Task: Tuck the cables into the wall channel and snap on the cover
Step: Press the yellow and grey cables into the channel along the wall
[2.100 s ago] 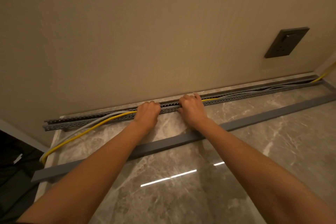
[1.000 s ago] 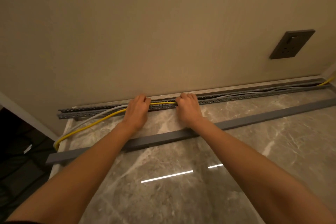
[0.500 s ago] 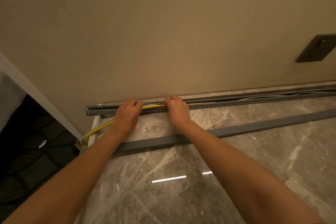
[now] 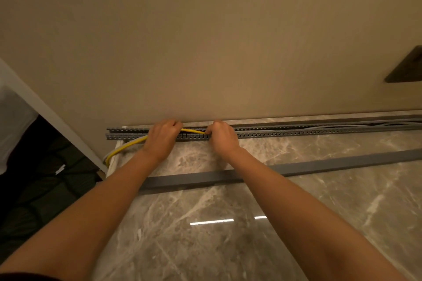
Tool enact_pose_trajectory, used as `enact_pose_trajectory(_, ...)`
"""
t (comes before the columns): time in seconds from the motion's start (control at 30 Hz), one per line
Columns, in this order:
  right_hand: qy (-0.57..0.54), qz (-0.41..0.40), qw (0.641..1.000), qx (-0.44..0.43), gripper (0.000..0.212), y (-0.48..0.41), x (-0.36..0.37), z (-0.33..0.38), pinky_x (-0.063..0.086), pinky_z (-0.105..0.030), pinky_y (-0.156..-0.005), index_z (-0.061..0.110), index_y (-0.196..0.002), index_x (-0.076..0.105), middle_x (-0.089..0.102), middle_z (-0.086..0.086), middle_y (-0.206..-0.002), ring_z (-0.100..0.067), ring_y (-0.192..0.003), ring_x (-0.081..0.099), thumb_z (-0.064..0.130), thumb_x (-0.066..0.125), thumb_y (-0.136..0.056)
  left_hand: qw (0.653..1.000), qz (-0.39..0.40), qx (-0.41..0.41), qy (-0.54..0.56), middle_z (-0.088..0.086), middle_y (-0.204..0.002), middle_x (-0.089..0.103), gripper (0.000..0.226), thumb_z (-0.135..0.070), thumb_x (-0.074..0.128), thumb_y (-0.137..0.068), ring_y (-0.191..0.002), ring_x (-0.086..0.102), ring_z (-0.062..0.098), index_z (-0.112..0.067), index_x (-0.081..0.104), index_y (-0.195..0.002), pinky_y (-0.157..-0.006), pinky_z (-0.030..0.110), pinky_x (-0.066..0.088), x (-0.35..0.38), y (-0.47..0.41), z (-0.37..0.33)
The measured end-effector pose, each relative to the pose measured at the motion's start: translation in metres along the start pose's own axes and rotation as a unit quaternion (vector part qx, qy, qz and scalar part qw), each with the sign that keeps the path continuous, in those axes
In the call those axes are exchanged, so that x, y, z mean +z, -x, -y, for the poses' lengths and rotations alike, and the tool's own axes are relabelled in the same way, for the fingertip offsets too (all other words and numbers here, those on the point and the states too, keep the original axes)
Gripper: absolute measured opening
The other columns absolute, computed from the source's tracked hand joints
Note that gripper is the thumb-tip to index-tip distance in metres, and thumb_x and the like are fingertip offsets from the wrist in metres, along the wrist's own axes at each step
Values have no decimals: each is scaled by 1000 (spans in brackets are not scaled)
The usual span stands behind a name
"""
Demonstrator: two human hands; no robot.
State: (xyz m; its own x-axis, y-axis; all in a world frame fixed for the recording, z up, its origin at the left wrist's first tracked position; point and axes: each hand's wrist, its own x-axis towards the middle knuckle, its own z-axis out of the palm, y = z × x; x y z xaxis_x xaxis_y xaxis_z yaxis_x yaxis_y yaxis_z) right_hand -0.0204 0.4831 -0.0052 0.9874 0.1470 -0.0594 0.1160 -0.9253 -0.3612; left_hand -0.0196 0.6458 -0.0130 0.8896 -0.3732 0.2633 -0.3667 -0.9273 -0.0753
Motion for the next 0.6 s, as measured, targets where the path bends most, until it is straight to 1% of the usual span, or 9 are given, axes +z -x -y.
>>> enact_pose_trajectory(0.07,0,6,1000,-14,31,1,1,-3,48,-40,-91,2,-118,65,59,-19,-121,-35,-110,58,-1,46,-94,999,18,11,-25,14,-50,61,34,14,87,-34,-39,58,28,-1,64,-55,-33,23,43,1,-1,-4)
enact_pose_trajectory(0.13,1,8,1000,-28,30,1,4,-5,48,-40,-92,3,-119,64,57,-19,-122,-34,-111,57,4,46,-96,999,33,22,-38,15,-52,61,31,7,91,-38,-42,59,29,0,65,-55,-37,26,46,4,-1,-7)
enact_pose_trajectory(0.2,-1,13,999,-32,28,0,6,-7,48,-40,-93,3,-118,65,56,-18,-122,-34,-110,57,7,48,-95,998,47,19,-42,15,-53,60,31,1,92,-42,-42,58,29,1,64,-54,-37,26,46,5,-2,-11)
enact_pose_trajectory(0.27,-1,25,999,-37,29,-2,5,-9,48,-41,-95,2,-119,63,55,-18,-123,-34,-112,55,9,49,-95,997,61,10,-49,16,-53,60,31,5,91,-39,-42,59,31,1,65,-55,-35,27,47,3,-2,-17)
enact_pose_trajectory(0.37,16,43,998,-53,33,-2,3,-10,45,-43,-100,3,-123,61,51,-18,-128,-34,-117,50,10,48,-94,995,77,8,-67,19,-59,63,37,11,87,-34,-44,61,34,2,68,-64,-33,30,48,4,3,-26)
enact_pose_trajectory(0.47,37,59,995,-67,34,-1,5,-11,40,-44,-102,2,-124,58,46,-18,-132,-35,-121,45,10,45,-93,993,92,0,-73,19,-64,65,45,11,87,-32,-44,62,33,4,68,-72,-30,27,45,7,9,-29)
enact_pose_trajectory(0.53,43,63,994,-76,35,1,6,-12,38,-44,-104,1,-124,55,44,-18,-133,-35,-124,43,8,45,-92,993,97,-14,-72,18,-64,64,40,8,88,-35,-45,62,32,3,68,-69,-29,26,44,8,7,-29)
enact_pose_trajectory(0.6,39,65,994,-81,36,4,7,-13,35,-43,-106,0,-126,52,43,-18,-135,-35,-125,42,7,44,-91,993,97,-35,-56,16,-62,62,32,6,90,-40,-45,61,31,1,65,-59,-29,27,43,11,2,-29)
